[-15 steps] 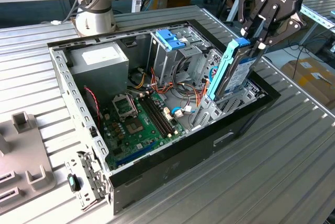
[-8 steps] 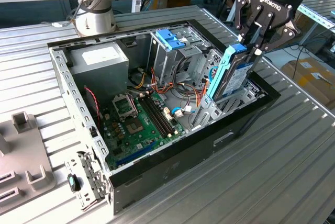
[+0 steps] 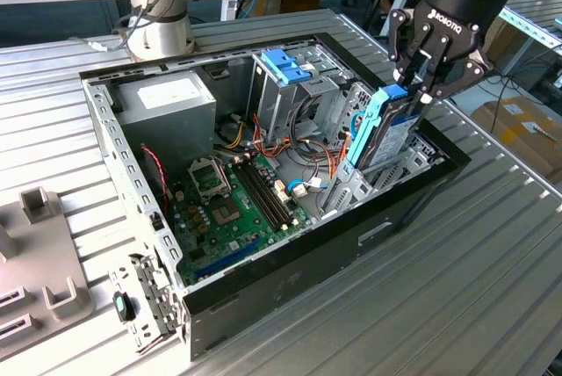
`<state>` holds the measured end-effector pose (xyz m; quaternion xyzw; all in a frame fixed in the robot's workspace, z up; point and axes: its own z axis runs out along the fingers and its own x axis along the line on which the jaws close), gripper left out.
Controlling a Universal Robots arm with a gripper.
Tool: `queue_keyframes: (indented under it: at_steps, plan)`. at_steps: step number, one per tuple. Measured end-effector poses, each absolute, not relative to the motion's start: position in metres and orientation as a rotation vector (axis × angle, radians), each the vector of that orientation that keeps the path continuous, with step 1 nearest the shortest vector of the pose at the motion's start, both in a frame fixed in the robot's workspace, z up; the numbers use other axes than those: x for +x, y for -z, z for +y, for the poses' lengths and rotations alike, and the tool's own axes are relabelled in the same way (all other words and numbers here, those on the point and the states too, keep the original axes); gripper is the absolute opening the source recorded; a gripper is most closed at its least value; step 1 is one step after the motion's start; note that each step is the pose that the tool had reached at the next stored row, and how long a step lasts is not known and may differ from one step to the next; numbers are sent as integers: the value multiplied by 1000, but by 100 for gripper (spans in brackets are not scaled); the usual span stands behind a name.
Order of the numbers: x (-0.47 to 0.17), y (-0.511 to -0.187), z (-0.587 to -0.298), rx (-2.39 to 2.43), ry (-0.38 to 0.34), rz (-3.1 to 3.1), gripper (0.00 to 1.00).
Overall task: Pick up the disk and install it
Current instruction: 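Insert the disk into the insertion slot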
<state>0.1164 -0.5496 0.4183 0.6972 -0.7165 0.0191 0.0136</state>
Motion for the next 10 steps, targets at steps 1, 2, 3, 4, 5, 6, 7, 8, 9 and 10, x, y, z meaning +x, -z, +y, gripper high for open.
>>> queue_keyframes:
  at_steps: [1,2,3,4,5,6,7,8,9,10]
  plan:
    - [116,-415,-550,2172,-59,-2232,35]
    - [116,-412,-550,2172,-59,-2232,35]
    - [116,-409,-550,2172,-59,-2232,35]
    - [116,-407,-550,2172,-60,-2232,35]
    - [116,-404,-550,2172,-60,-2232,35]
    - [116,-401,-550,2172,-60,-2232,35]
    - [116,-399,-550,2172,-59,-2232,35]
    - [116,-397,-550,2172,-59,-2232,35]
    - [116,-394,-550,2172,-59,-2232,35]
    - [116,-392,-550,2172,-59,-2232,35]
